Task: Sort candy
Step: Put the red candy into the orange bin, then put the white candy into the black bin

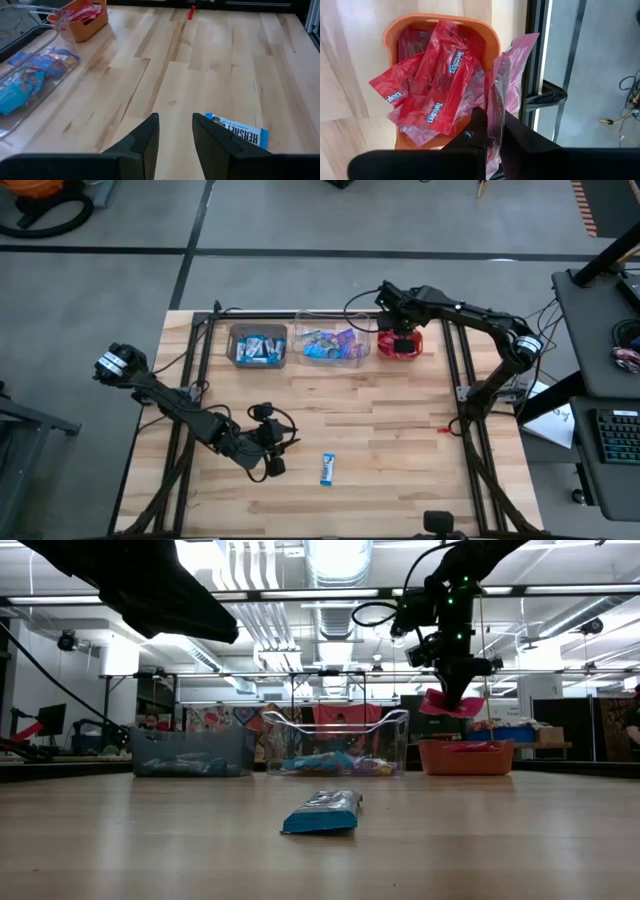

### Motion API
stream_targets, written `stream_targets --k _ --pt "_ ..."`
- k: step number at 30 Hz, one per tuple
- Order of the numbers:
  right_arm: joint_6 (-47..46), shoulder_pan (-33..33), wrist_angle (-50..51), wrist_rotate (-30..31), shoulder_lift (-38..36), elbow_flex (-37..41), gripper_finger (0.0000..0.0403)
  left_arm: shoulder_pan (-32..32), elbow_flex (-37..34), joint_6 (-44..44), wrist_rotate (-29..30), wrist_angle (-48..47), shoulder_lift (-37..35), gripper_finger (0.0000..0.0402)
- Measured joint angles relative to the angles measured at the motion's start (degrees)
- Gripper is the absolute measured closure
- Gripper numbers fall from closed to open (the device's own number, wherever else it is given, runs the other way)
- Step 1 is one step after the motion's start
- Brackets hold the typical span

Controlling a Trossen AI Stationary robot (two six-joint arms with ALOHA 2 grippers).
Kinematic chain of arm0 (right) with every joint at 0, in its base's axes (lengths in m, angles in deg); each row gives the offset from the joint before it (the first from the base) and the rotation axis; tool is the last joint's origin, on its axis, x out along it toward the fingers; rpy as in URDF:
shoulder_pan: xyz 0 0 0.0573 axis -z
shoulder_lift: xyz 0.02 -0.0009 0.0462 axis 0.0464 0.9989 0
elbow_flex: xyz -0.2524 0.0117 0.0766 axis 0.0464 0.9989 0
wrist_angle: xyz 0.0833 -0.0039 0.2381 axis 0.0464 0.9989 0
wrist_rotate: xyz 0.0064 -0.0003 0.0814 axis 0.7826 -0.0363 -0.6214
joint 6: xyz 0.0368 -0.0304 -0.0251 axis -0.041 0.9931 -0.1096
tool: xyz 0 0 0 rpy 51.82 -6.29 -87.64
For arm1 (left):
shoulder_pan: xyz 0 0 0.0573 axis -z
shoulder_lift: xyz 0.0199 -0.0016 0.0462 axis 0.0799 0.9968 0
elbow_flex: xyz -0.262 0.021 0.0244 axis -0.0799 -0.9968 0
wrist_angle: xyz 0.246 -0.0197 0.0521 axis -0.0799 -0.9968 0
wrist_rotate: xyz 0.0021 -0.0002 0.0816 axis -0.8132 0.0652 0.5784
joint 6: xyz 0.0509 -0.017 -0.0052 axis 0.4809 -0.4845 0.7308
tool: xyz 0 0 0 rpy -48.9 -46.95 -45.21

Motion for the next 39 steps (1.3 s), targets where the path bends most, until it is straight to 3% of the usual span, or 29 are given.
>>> stream_targets --k 13,21,24,27,33,39 --pt "-3.6 0.11 -0.95 0.2 0.0 0.21 0.0309 0.0 0.0 0.16 -0.02 0.0 -0.02 0.03" --pt "-8.31 0.09 -0.64 -0.22 -0.1 0.23 0.0308 0.0 0.0 0.16 -0.04 0.0 -0.02 0.03" --pt "-14.45 0.01 -0.01 0.03 -1.17 0.22 0.0315 0.0 0.0 -0.03 -0.72 0.0 -0.02 0.03" --pt "-21.99 -0.65 2.1 -3.02 -3.11 -0.5 0.0323 0.0 0.0 -0.06 -2.15 0.0 -0.04 0.03" --pt "-33.2 -5.41 2.67 -16.39 -8.94 -0.18 0.0339 0.0 0.0 -0.06 -3.43 -0.03 -0.04 0.03" --pt "-44.62 -17.94 1.87 -17.79 -14.48 0.88 0.0352 0.0 0.0 -0.75 -4.2 0.0 -0.04 0.0299"
